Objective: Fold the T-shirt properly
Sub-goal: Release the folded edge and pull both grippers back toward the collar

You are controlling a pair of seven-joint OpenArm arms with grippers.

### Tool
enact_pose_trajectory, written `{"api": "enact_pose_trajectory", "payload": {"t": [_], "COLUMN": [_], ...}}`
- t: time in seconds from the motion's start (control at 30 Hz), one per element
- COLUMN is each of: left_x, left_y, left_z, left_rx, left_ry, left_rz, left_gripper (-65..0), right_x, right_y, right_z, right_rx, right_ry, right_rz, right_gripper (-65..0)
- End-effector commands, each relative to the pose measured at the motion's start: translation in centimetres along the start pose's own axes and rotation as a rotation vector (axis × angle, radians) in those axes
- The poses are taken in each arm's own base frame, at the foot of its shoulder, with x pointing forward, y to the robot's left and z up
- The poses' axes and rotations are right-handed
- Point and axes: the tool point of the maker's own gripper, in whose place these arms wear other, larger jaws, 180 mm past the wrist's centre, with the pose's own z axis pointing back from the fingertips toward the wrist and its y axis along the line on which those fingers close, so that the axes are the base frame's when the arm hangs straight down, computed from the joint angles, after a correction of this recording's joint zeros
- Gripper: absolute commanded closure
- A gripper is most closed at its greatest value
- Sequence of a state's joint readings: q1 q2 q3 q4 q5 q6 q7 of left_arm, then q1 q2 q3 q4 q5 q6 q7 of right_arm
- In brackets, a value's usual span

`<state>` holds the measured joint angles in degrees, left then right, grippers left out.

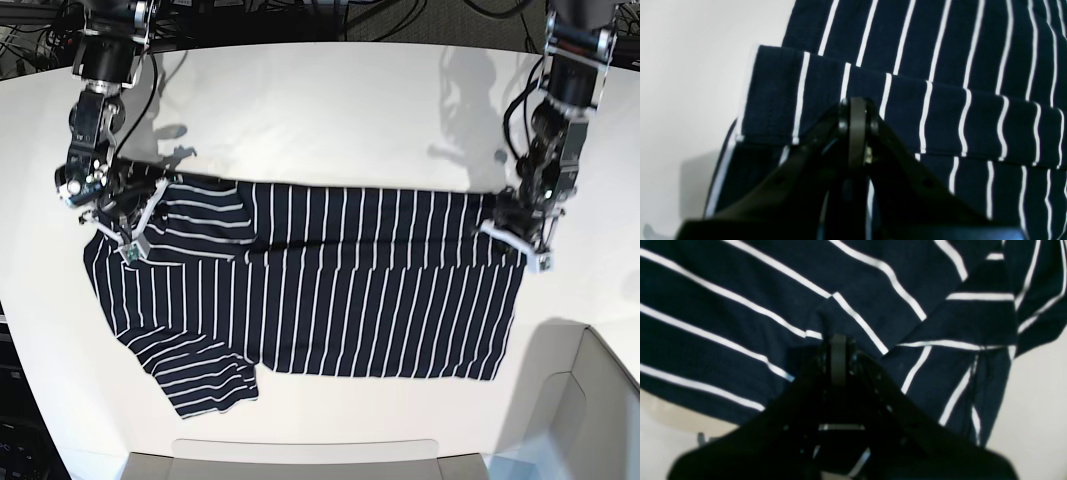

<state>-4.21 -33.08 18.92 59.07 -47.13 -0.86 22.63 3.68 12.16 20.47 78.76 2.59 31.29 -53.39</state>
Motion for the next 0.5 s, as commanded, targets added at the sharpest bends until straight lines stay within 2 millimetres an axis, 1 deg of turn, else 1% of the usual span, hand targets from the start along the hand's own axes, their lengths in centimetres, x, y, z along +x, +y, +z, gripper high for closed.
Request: {"api": "enact_pose_trajectory", "payload": {"t": [0.0,0.03,0.1,0.13,0.17,0.27,0.33,0.43,0.47], "left_x": [-10.8,-12.8,-15.7,-17.1,-18.6,-21.8,-24.3,-27.4,-28.1], "left_y": [2.8,3.3,5.1,5.8,6.1,6.8,8.0,9.6,10.0], "left_z": [1.9,2.7,4.3,5.1,5.9,7.7,9.7,12.4,13.1], "left_rx": [0.084,0.087,0.109,0.116,0.112,0.099,0.106,0.129,0.138], "left_ry": [0.357,0.383,0.427,0.452,0.478,0.533,0.567,0.604,0.612], "left_rz": [-0.002,-0.009,-0.028,-0.036,-0.042,-0.055,-0.066,-0.076,-0.073], "left_gripper": [0.0,0.0,0.0,0.0,0.0,0.0,0.0,0.0,0.0], "right_x": [-3.0,-3.4,-4.6,-5.2,-5.9,-7.5,-9.2,-11.1,-11.7], "right_y": [0.2,0.4,0.7,0.5,0.3,0.3,0.0,0.6,0.9], "right_z": [0.2,0.5,0.9,1.2,1.4,1.8,2.5,3.2,3.4], "right_rx": [-0.011,-0.015,-0.018,-0.025,-0.029,-0.031,-0.042,-0.036,-0.033], "right_ry": [0.120,0.120,0.135,0.148,0.161,0.193,0.226,0.256,0.266], "right_rz": [0.039,0.047,0.062,0.070,0.078,0.087,0.103,0.117,0.122], "right_gripper": [0.0,0.0,0.0,0.0,0.0,0.0,0.0,0.0,0.0]}}
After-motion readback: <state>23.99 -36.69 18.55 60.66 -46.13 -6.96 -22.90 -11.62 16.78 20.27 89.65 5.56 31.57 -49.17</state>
